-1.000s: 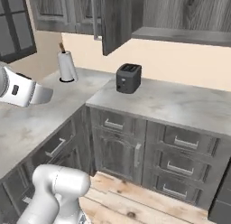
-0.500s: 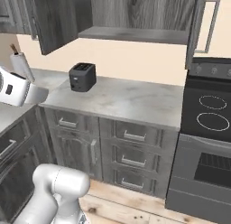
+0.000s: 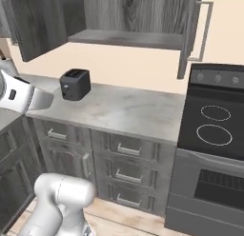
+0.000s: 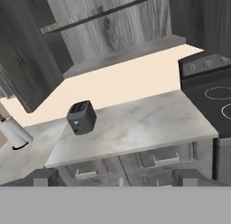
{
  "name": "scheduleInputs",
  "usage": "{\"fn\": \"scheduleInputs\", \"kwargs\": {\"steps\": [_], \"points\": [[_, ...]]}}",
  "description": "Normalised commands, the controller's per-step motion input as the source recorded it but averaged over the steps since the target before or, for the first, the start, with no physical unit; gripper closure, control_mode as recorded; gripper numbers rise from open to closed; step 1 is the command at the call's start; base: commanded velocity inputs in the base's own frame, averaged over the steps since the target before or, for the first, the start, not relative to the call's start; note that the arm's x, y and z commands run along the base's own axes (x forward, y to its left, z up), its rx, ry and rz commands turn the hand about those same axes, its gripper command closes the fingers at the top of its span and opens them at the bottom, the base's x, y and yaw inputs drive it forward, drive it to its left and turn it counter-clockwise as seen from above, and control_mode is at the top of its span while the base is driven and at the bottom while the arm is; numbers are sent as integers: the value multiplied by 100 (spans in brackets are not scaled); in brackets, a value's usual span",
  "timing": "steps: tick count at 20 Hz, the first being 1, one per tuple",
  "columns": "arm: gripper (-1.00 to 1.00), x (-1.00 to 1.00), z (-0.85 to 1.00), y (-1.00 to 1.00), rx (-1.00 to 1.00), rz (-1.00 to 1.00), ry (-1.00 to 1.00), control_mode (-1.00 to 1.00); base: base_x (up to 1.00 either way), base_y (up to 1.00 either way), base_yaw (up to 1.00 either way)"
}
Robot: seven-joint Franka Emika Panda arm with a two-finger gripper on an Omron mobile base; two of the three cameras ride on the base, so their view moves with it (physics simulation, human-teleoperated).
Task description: Open the cabinet. Pick the sponge and place it next to the sink. Then close the cabinet.
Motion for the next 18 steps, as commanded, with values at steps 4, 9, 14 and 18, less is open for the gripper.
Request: {"fn": "scheduleInputs", "kwargs": {"steps": [4, 9, 14, 18], "points": [[-100, 0, 0, 0, 0, 0, 0, 100, 75, 29, -8], [-100, 0, 0, 0, 0, 0, 0, 100, 82, 19, -19], [-100, 0, 0, 0, 0, 0, 0, 100, 35, 24, -36], [-100, 0, 0, 0, 0, 0, 0, 100, 30, 46, -40]]}}
